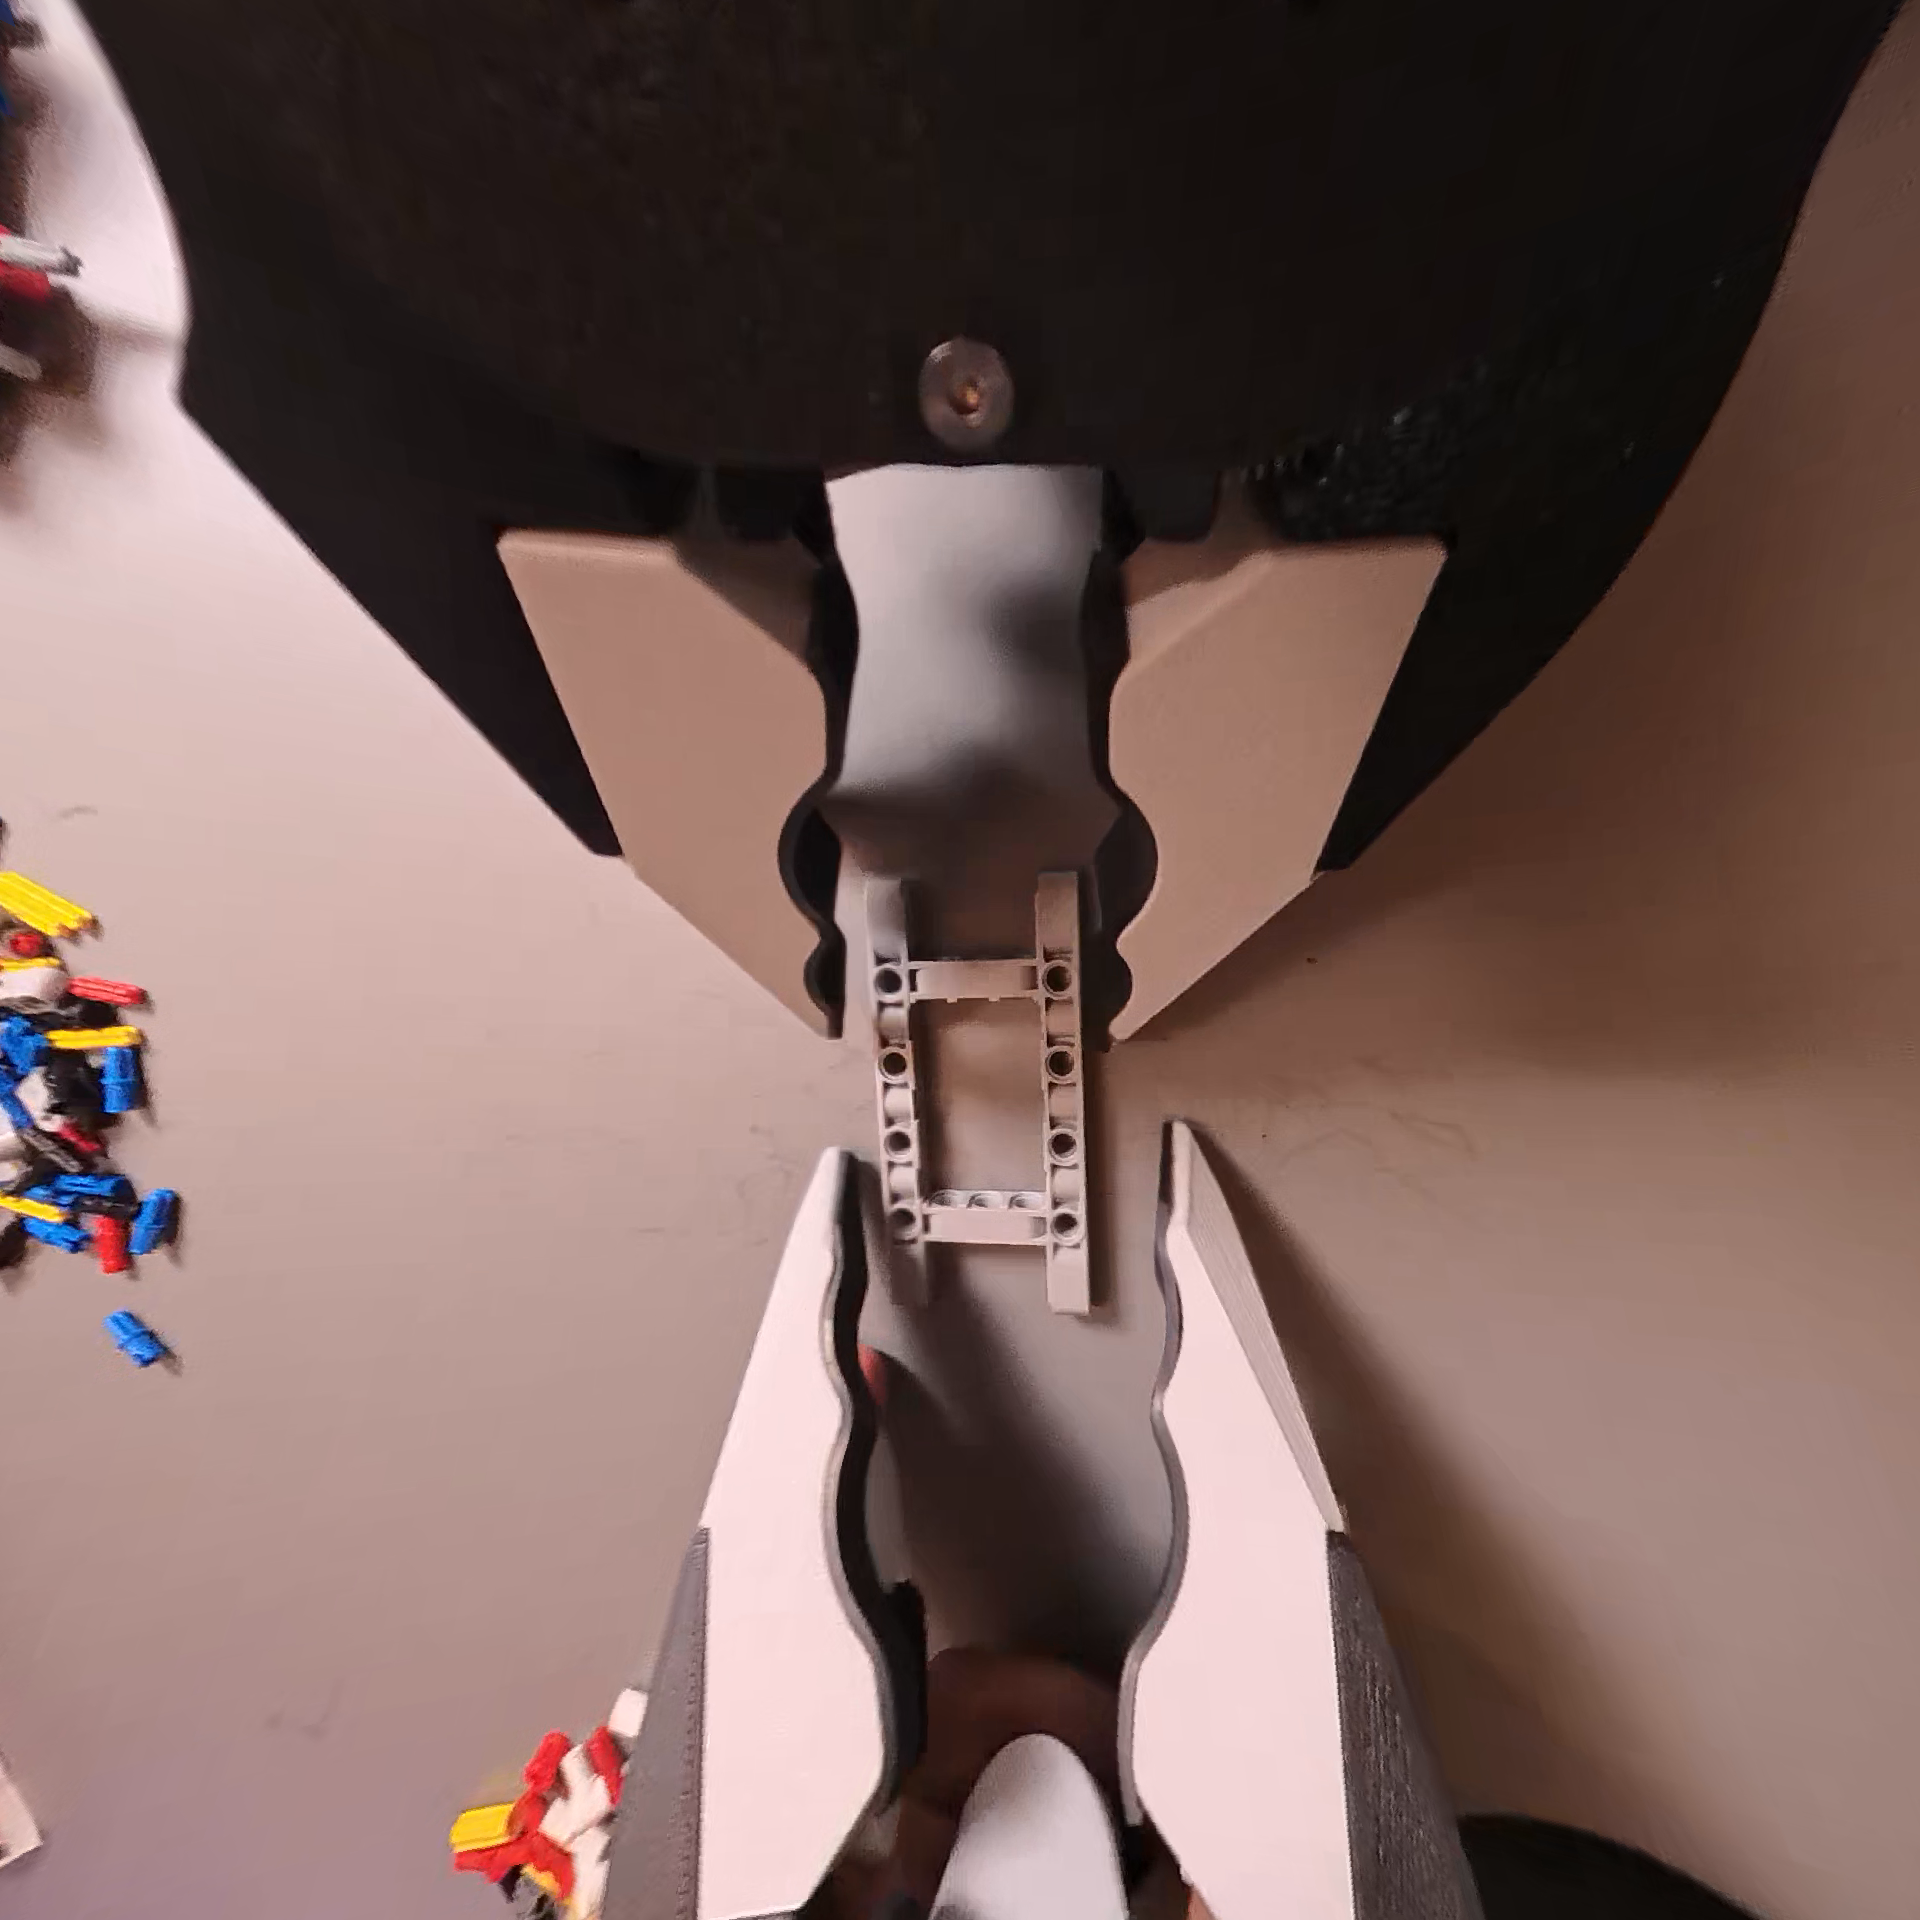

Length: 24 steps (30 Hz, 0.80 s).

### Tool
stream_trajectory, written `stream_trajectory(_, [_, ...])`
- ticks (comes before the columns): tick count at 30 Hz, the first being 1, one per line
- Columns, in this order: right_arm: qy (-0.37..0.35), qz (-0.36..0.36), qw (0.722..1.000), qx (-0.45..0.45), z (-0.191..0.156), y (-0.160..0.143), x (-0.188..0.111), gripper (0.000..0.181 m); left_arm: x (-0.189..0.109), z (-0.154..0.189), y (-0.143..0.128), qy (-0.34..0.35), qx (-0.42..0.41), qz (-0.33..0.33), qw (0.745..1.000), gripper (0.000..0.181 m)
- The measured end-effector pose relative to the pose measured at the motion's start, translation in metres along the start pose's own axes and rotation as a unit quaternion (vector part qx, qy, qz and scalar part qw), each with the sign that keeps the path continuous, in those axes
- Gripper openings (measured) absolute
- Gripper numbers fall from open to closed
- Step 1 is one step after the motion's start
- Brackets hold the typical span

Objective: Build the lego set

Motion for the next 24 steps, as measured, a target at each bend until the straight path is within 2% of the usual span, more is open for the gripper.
stream_trajectory(2, [-0.020,0.022,1.000,0.006,0.000,0.000,-0.007,0.050,-0.002,0.000,0.000,0.003,0.011,0.003,1.000,0.042])
stream_trajectory(9, [-0.097,0.151,0.981,0.073,0.008,-0.012,-0.049,0.048,-0.010,-0.011,-0.005,0.044,0.022,0.013,0.999,0.041])
stream_trajectory(13, [-0.131,0.164,0.975,0.076,0.011,-0.022,-0.055,0.047,-0.018,-0.018,-0.003,0.030,-0.010,0.044,0.999,0.059])
stream_trajectory(15, [-0.135,0.173,0.972,0.079,0.012,-0.023,-0.055,0.046,-0.019,-0.020,-0.005,0.015,-0.026,0.045,0.999,0.071])
stream_trajectory(18, [-0.137,0.187,0.969,0.083,0.013,-0.022,-0.057,0.046,-0.017,-0.019,-0.007,0.004,-0.029,0.030,0.999,0.078])
stream_trajectory(21, [-0.142,0.194,0.967,0.086,0.014,-0.022,-0.059,0.046,-0.012,-0.015,-0.009,0.007,-0.017,-0.004,1.000,0.076])
stream_trajectory(24, [-0.146,0.195,0.966,0.089,0.015,-0.023,-0.061,0.046,-0.011,-0.011,-0.007,0.010,-0.020,-0.015,1.000,0.062])
Point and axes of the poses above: each gripper's, where its closed fingertips meet, x out along the fingers, y out of its top, z = x × y across the jaws, the point moved 9 cm from there along -x, back along the fingers, and after that the axes turned 5 degrees about z, right-handed, at the moved point
